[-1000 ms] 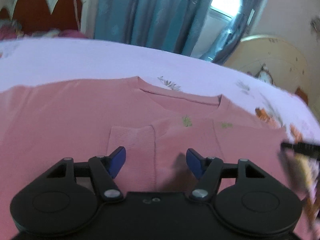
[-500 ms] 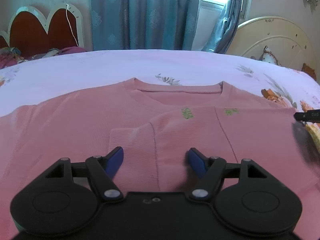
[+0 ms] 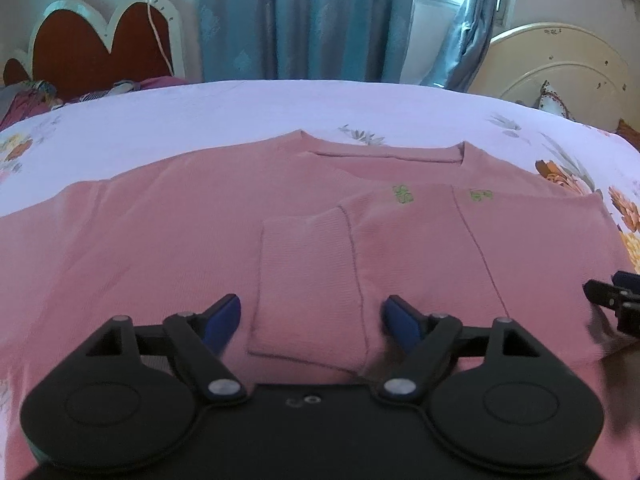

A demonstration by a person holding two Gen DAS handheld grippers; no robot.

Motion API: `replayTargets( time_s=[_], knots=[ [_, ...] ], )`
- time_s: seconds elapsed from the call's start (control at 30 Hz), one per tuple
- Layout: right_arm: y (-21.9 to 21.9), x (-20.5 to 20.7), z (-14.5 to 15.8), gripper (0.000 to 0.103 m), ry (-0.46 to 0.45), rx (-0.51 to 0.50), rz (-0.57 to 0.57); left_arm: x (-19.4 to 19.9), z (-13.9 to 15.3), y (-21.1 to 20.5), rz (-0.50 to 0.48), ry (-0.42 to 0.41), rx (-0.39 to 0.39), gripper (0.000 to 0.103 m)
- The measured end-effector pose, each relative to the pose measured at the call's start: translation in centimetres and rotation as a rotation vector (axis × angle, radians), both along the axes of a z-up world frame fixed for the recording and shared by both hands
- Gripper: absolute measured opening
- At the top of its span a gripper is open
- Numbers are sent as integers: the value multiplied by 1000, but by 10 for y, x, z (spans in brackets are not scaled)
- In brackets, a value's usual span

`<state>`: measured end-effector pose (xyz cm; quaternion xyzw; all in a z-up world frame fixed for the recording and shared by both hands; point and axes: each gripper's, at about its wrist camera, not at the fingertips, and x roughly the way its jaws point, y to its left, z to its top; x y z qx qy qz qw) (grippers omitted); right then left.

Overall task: Fold small clothes
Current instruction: 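Move the left tool to the other sleeve cuff and pinch it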

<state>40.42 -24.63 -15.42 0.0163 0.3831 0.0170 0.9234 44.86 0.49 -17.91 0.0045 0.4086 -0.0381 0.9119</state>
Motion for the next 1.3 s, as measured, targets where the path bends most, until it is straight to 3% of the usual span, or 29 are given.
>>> replayTargets(
  time_s=[0.17,0.2,0.27,0.53,0.87,1.07,1.17,1.3],
  knots=[
    [10,-1,14,57,6,63,-3,-16,9,21,5,19,-62,80],
    [17,-3,17,57,3,75,11,-19,11,25,10,25,-73,76],
    [35,-2,20,57,9,108,40,-24,16,36,31,32,-70,70],
    [115,12,40,57,-16,155,132,-47,36,106,137,9,-90,71],
    [196,33,40,57,-21,133,180,-75,41,212,319,2,-90,71],
    [216,49,16,56,69,74,148,-80,35,277,451,11,-90,71],
    [220,48,11,57,55,34,163,-83,33,306,512,12,-96,71],
    [214,45,18,56,36,69,140,-84,30,340,577,3,-102,71]
  ],
)
